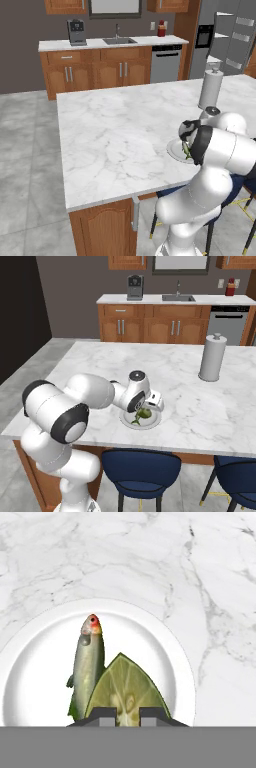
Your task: Take the lemon wedge from the fridge and place it on the plate with fish on the dining counter.
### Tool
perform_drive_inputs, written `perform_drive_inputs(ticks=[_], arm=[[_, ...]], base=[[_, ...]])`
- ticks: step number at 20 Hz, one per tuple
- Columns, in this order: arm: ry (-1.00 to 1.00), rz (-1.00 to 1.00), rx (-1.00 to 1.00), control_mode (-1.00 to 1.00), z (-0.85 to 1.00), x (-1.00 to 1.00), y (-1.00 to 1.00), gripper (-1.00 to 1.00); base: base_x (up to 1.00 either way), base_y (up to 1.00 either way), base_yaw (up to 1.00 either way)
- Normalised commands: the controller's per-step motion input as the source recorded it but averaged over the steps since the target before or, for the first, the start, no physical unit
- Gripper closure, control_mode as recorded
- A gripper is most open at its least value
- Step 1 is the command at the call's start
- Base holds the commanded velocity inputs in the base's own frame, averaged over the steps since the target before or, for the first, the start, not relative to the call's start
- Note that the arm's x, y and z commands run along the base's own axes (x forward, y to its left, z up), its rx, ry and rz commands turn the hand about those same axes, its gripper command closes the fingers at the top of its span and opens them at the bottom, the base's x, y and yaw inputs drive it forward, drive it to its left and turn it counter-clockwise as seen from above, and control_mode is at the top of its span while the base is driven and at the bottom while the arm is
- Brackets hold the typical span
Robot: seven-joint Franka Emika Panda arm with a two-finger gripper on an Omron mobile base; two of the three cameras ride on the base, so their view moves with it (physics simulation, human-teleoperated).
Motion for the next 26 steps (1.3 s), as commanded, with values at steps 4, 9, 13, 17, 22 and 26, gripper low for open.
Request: perform_drive_inputs(ticks=[4, 9, 13, 17, 22, 26], arm=[[0.0, 0.0, 0.0, -1.0, -0.22, 0.08, -0.01, 1.0], [0.0, 0.0, 0.0, -1.0, -0.07, 0.11, -0.03, 1.0], [-0.02, 0.0, 0.0, -1.0, -0.05, 0.29, -0.08, 1.0], [-0.01, 0.0, 0.0, -1.0, -0.01, 0.29, -0.1, 1.0], [0.0, 0.0, 0.0, -1.0, 0.0, 0.01, 0.0, 1.0], [0.0, 0.0, 0.0, -1.0, 0.0, 0.0, 0.0, 1.0]], base=[[0.0, 0.0, 0.0], [0.0, 0.0, 0.0], [0.0, 0.0, 0.0], [0.0, 0.0, 0.0], [0.0, 0.0, 0.0], [0.0, 0.0, 0.0]])
